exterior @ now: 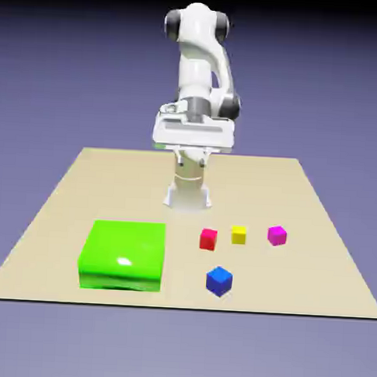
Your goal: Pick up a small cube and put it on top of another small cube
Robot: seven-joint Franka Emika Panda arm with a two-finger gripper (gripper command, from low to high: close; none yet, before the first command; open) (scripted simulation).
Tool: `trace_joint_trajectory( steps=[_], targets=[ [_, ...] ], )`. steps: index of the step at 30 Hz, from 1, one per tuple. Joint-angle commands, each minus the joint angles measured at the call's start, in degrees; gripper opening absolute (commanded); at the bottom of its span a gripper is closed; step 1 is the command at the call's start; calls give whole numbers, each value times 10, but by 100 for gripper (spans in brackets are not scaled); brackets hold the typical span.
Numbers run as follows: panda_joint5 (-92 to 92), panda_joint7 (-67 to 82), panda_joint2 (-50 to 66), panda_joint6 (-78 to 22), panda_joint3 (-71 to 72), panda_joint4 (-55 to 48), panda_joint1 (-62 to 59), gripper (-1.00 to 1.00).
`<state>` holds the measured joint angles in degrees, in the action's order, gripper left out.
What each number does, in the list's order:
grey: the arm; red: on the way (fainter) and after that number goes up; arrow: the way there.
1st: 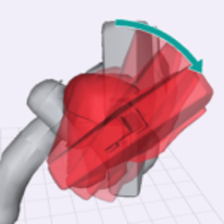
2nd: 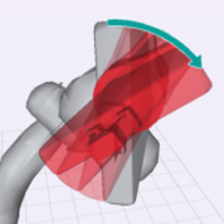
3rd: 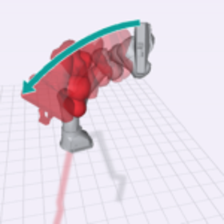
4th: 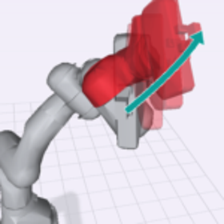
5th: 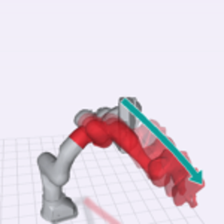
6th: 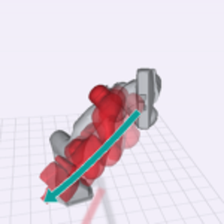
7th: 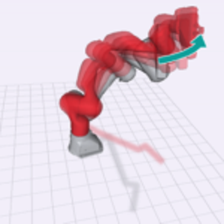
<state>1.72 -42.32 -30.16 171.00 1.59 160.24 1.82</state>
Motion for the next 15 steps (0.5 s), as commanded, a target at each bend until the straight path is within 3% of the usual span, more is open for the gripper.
trace_joint_trajectory(
  steps=[1, 15],
  targets=[
    [14, 1, 21, -25, 13, -6, 9, 0],
    [214, 16, 310, -374, 197, -94, 141, 0]
  ],
)
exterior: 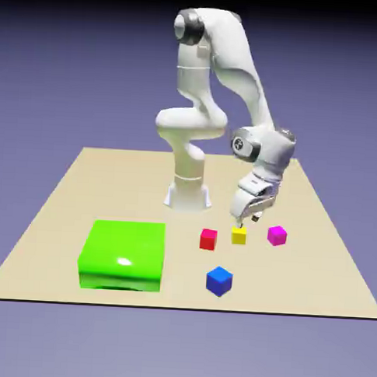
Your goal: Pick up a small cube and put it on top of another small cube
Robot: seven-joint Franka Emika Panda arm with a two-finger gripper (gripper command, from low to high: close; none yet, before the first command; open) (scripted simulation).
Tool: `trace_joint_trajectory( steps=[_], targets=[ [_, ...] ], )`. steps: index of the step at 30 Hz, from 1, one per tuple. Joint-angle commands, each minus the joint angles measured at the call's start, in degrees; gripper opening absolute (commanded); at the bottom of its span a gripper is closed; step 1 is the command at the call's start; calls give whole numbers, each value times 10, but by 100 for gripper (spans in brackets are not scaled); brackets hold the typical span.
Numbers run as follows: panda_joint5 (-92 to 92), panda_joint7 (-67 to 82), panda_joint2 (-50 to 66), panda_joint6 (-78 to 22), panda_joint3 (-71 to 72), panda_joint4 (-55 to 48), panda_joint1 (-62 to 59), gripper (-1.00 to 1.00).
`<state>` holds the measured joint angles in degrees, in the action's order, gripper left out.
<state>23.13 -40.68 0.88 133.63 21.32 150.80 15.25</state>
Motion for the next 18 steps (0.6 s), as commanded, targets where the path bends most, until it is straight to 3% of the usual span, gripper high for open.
trace_joint_trajectory(
  steps=[1, 8, 13, 14, 18],
  targets=[
    [14, 1, 21, -25, 13, -6, 16, 0],
    [109, 8, 157, -190, 100, -48, 77, 0],
    [207, -56, 237, -119, 40, -29, 81, 0],
    [207, -56, 237, -119, 40, -29, 81, -100],
    [133, -7, 177, -173, 85, -43, 78, -100]
  ],
)
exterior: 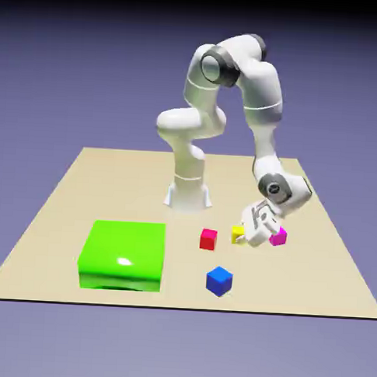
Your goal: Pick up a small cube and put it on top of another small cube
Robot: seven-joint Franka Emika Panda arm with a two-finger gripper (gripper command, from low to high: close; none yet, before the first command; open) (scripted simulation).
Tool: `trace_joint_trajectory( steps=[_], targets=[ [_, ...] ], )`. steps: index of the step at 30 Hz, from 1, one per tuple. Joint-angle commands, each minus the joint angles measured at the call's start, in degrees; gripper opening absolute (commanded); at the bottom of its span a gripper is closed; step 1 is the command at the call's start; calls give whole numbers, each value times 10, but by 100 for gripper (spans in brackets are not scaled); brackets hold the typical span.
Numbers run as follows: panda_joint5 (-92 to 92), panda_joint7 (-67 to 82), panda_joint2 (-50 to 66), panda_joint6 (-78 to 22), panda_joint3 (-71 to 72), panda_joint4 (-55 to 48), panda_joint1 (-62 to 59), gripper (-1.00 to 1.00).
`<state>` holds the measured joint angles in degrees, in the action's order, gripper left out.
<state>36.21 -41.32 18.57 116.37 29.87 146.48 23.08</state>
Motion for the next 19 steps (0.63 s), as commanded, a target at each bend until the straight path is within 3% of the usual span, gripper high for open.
trace_joint_trajectory(
  steps=[1, 9, 15, 16, 19],
  targets=[
    [-22, 15, -20, -17, 15, -4, -2, -100],
    [-104, 98, -150, -43, -15, 44, -168, -100],
    [-12, 35, -74, 44, -60, 80, -179, -100],
    [-12, 35, -74, 44, -60, 80, -179, 100],
    [-61, 69, -115, -3, -36, 61, -174, 100]
  ],
)
